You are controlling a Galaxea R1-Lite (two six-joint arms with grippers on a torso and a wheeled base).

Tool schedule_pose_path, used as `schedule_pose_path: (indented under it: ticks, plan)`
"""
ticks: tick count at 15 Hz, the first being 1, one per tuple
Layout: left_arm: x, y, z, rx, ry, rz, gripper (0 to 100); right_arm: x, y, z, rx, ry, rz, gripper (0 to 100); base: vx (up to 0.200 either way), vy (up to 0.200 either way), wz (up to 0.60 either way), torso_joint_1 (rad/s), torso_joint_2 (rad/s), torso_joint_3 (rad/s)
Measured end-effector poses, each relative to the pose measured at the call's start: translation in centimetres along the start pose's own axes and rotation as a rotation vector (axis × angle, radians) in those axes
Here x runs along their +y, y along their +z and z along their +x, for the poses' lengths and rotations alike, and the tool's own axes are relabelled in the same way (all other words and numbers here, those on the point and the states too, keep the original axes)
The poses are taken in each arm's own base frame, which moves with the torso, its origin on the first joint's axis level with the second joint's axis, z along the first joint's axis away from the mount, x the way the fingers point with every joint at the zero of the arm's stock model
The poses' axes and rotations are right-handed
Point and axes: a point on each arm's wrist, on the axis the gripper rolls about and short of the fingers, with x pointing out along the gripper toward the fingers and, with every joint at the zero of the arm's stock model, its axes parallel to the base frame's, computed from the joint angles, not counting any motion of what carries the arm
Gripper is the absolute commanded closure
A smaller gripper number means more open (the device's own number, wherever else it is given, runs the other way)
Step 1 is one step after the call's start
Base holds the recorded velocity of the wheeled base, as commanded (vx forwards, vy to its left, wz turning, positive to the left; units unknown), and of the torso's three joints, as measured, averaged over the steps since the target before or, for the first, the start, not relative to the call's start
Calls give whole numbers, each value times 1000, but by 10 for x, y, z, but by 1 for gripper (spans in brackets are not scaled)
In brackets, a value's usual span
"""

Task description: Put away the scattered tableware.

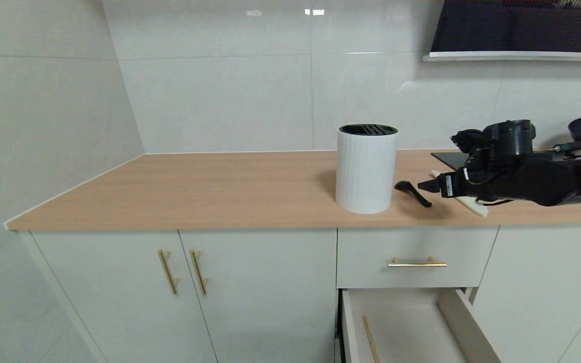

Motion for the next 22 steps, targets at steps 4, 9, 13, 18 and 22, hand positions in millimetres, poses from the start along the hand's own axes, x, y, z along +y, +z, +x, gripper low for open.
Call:
schedule_pose_path:
  ticks: [4, 9, 13, 18, 22]
  plan:
    - [0, 0, 0, 0, -1, 0, 0, -2, -17, 33, 49, 5, 2, 0, 0, 0, 0, 0, 0, 0]
    - [0, 0, 0, 0, 0, 0, 0, 7, -27, 62, 44, 15, -9, 0, 0, 0, 0, 0, 0, 0]
    - [0, 0, 0, 0, -1, 0, 0, 9, -33, 79, 31, -3, -6, 0, 0, 0, 0, 0, 0, 0]
    - [0, 0, 0, 0, -1, 0, 0, 6, -35, 86, 26, -11, 6, 0, 0, 0, 0, 0, 0, 0]
    - [0, 0, 0, 0, -1, 0, 0, 3, -36, 91, 26, -18, 20, 100, 0, 0, 0, 0, 0, 0]
